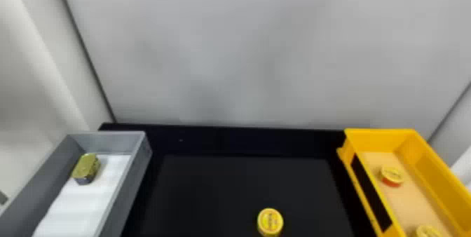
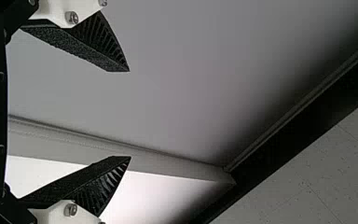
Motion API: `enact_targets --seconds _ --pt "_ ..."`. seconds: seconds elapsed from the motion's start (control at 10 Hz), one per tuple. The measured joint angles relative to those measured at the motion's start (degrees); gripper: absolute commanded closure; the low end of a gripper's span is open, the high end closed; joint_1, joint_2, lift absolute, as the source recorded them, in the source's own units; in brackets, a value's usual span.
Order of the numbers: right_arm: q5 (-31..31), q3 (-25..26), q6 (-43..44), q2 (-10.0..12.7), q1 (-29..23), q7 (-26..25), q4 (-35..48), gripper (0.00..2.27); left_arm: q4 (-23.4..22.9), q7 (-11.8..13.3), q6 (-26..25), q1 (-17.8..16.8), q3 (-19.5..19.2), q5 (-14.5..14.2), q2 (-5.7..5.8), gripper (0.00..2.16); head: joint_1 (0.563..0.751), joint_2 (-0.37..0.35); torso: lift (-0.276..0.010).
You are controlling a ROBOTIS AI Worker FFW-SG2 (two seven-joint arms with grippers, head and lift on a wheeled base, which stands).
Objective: Pick up the round yellow can and place it in the yellow rectangular box
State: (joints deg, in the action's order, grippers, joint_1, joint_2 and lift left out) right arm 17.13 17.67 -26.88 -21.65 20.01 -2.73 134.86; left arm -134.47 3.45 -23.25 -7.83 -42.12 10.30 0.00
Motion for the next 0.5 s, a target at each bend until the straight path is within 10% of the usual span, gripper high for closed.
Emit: enact_targets --seconds 0.5 --pt "-3.6 -1.8 3.7 0.2 0.2 -1.6 -1.0 0.13 0.3 0.1 2.0 -1.2 3.0 -0.1 0.0 0.13 0.629 0.012 -0.055"
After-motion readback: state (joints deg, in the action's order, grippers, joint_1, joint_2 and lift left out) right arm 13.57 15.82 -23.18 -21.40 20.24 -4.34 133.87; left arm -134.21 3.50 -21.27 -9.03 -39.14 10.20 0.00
